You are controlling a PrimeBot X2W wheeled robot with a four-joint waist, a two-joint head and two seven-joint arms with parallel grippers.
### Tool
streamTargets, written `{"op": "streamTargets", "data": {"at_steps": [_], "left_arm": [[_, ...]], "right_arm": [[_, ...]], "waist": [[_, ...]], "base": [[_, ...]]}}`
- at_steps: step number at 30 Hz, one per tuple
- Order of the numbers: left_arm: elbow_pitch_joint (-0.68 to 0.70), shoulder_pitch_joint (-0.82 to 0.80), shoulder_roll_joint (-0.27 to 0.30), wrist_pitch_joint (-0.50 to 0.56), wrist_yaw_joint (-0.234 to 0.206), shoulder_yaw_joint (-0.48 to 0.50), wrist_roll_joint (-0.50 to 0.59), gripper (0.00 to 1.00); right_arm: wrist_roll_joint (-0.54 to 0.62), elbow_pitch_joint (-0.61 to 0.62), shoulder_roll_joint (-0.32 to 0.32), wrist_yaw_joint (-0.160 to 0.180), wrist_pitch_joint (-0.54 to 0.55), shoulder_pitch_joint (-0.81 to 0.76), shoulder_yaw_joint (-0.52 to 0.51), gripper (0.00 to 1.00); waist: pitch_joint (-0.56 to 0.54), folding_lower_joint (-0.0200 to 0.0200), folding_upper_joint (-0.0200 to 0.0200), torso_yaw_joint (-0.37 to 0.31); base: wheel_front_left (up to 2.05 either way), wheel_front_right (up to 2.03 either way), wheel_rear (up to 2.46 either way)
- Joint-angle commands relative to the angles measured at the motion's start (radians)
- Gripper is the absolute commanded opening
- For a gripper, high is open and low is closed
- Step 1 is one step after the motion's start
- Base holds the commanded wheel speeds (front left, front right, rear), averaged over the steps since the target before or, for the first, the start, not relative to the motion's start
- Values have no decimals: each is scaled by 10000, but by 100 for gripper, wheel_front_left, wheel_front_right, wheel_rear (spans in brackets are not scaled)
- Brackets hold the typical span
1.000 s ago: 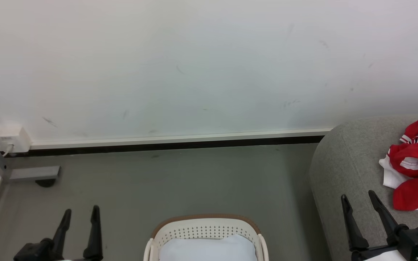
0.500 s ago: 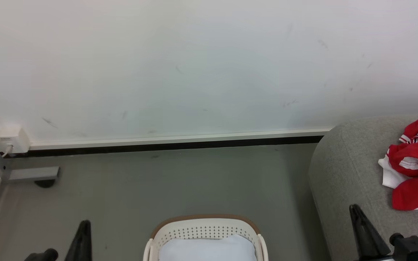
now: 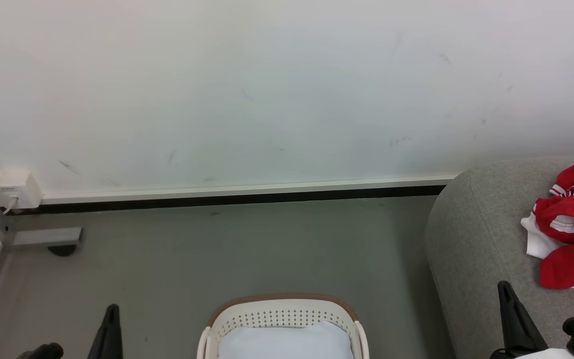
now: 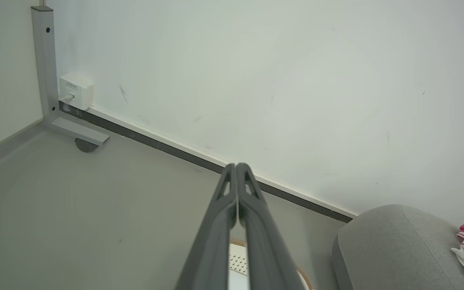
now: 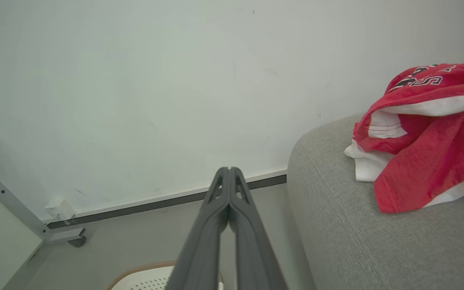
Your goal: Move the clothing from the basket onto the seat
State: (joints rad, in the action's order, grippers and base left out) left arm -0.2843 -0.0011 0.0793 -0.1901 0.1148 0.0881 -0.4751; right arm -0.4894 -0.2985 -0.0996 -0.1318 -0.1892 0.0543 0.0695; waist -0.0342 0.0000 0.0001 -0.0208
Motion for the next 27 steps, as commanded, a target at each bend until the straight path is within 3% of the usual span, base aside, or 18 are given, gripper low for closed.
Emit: {"op": "streamTargets", "data": {"at_steps": [1,27], "left_arm": [[186,-263,43,101,31,39,-464,0],[288,-558,-67,1093,83,110,-4198,0]], "right_arm": [[-398,184,-31,3,84,229,-113,0],[-4093,331,147,7,1093,384,-712,0]], "waist": [[5,0,-1,4],[93,0,-1,53]], "base": [[0,0,0],[0,0,0]]}}
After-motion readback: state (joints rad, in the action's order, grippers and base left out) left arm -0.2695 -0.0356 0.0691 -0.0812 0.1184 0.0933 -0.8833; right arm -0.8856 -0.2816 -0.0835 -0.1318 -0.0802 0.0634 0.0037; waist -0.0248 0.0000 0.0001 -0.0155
